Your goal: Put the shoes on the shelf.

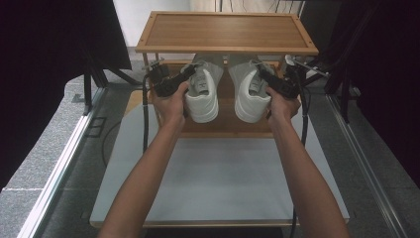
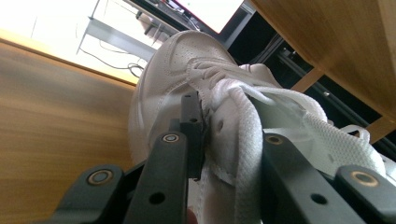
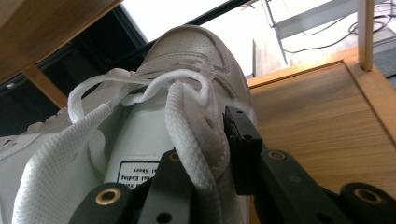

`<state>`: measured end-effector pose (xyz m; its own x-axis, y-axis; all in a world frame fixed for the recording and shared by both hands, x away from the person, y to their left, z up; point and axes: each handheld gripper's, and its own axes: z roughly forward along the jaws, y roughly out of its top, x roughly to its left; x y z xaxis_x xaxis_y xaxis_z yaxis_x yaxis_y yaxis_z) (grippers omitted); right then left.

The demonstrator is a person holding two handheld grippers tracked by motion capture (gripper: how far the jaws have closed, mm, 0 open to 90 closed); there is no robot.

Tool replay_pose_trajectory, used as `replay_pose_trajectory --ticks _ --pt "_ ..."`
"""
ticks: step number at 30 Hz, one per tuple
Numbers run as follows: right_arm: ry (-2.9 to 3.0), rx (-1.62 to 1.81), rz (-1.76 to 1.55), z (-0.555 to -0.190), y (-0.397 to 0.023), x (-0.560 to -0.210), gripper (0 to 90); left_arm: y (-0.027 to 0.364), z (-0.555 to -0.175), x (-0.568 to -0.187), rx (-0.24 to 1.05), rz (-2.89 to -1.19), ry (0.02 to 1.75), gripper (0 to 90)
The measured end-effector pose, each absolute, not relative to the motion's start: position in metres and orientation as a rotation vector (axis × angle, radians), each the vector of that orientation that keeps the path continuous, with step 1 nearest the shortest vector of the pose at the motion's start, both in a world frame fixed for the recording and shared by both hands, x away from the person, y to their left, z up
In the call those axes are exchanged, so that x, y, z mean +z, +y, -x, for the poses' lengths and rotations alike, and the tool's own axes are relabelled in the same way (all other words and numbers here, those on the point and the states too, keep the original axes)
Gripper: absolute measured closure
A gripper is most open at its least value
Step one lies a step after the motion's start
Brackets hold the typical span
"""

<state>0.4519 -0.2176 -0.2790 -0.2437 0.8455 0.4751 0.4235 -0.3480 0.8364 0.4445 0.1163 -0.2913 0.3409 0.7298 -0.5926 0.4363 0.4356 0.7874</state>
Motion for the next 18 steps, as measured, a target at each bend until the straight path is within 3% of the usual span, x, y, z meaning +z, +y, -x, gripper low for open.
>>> replay_pose_trajectory --ticks 11,18 --pt "1.482 1.585 -1.720 -0.465 -0.206 -0.287 77.3 0.095 -0.459 -0.301 0.271 -1.154 1.341 78.1" --pt "1.468 1.609 -1.730 -0.471 -0.192 -0.289 66.4 0.082 -0.464 -0.306 0.279 -1.138 1.363 71.4"
